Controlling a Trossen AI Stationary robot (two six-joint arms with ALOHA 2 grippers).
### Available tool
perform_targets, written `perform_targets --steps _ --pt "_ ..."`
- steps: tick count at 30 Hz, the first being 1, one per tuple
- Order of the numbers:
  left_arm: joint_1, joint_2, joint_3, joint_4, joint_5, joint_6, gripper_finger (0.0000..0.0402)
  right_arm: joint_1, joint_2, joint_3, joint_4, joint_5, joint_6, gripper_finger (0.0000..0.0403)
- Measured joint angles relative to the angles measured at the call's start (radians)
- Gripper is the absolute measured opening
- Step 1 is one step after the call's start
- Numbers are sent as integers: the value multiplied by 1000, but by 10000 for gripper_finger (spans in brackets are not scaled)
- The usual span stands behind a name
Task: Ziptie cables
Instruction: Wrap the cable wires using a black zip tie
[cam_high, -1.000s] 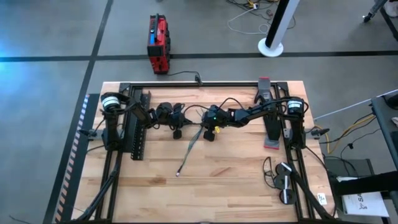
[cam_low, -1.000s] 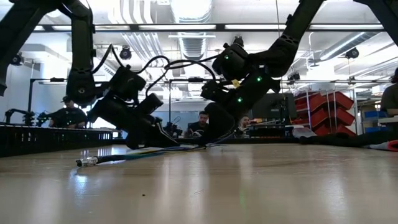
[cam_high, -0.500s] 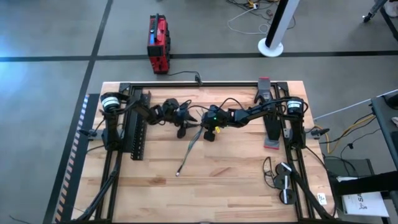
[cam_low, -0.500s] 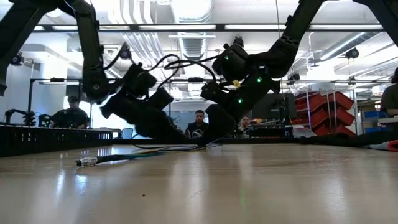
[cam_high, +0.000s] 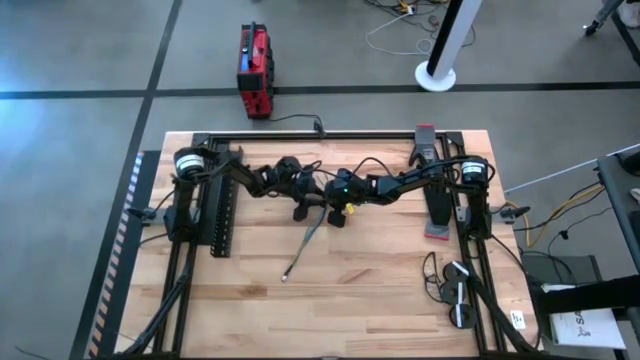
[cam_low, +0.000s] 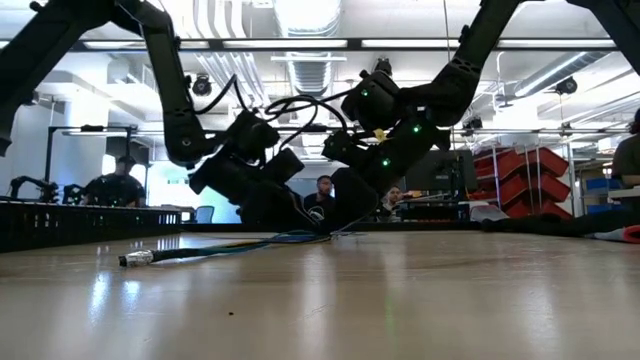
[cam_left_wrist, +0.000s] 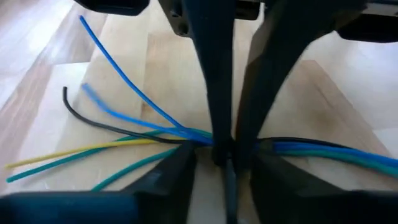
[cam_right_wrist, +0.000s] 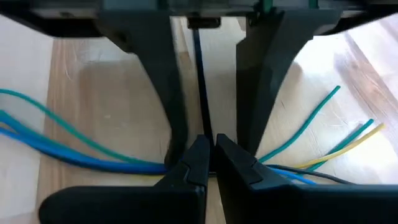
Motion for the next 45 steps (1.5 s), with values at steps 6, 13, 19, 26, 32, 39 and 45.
perform_targets --steps 6,13,19,26,32,39,45 --pt "5 10 5 0 -13 6 18 -2 0 0 0 11 3 2" --pt "9 8 -6 -12 -12 2 19 -1 0 0 3 8 -10 2" --pt "9 0 -8 -17 -12 1 28 -1 0 0 2 4 -13 2" --pt "11 -30 -10 -74 -19 6 82 0 -2 0 1 -3 -16 2" --pt "9 -32 -11 -88 -46 3 113 1 -8 0 -4 -4 -13 2" --pt "9 -32 -11 -92 -57 3 90 1 -35 -1 -30 -4 -21 2" --pt "8 -32 -11 -90 -76 21 9 0 -35 0 -58 8 -12 2"
